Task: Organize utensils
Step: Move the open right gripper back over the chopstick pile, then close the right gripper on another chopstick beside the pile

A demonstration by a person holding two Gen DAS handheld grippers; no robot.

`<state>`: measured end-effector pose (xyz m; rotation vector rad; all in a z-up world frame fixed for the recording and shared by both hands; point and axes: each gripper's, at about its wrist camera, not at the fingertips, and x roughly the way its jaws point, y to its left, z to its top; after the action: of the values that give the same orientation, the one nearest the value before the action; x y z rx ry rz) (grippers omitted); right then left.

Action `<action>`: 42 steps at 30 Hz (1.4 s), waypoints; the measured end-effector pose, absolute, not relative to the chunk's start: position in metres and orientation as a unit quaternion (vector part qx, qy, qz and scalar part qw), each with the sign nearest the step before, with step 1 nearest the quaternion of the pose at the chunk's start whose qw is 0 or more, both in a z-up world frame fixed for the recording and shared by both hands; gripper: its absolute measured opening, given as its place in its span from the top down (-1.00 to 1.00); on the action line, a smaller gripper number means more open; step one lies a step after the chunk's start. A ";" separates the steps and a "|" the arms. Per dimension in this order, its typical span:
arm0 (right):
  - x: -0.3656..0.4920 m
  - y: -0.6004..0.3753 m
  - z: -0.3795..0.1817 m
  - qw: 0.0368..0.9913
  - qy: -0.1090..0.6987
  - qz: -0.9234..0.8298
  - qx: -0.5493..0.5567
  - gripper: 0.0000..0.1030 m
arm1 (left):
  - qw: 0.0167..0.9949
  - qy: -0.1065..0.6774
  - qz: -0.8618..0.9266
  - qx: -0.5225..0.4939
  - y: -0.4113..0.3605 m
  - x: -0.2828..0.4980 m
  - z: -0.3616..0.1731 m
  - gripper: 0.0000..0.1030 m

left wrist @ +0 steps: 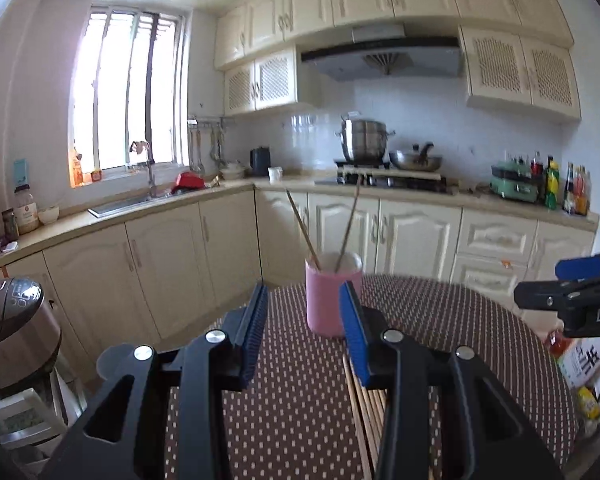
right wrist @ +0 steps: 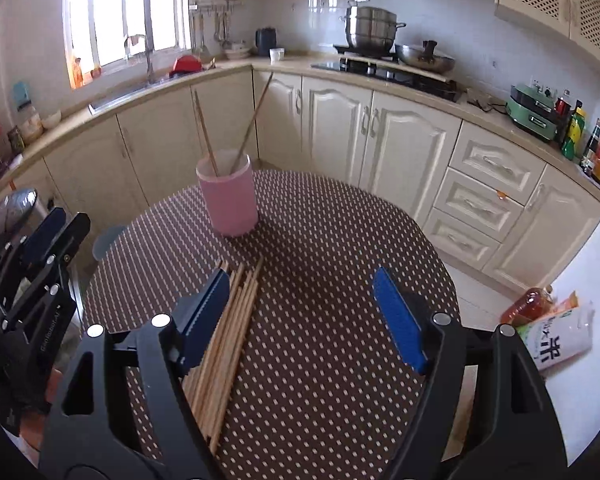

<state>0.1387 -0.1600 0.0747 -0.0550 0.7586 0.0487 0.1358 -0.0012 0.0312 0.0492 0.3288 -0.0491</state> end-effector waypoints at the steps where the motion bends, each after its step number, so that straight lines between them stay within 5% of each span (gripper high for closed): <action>1: 0.137 -0.158 0.071 0.925 0.378 0.023 -0.032 -0.44 | 0.983 0.180 -0.029 0.026 0.000 0.134 0.026 0.28; 15: 0.151 -0.127 -0.005 0.856 0.501 0.031 -0.124 -0.44 | 0.914 0.395 -0.081 0.044 0.003 0.167 -0.029 0.28; 27: 0.200 -0.143 -0.071 0.797 0.602 0.041 -0.014 -0.44 | 0.846 0.526 -0.089 0.009 0.002 0.213 -0.073 0.28; 32: 0.214 -0.147 -0.074 0.795 0.604 0.047 0.010 -0.44 | 0.837 0.537 -0.100 -0.003 0.001 0.221 -0.078 0.10; 42: 0.218 -0.122 -0.079 0.800 0.597 0.064 -0.015 -0.44 | 0.829 0.551 -0.095 -0.010 0.001 0.236 -0.087 0.08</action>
<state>0.2184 -0.1221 -0.0793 -0.0320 1.2806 0.1381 0.2355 0.0006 -0.0869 -0.0211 1.1706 -0.2013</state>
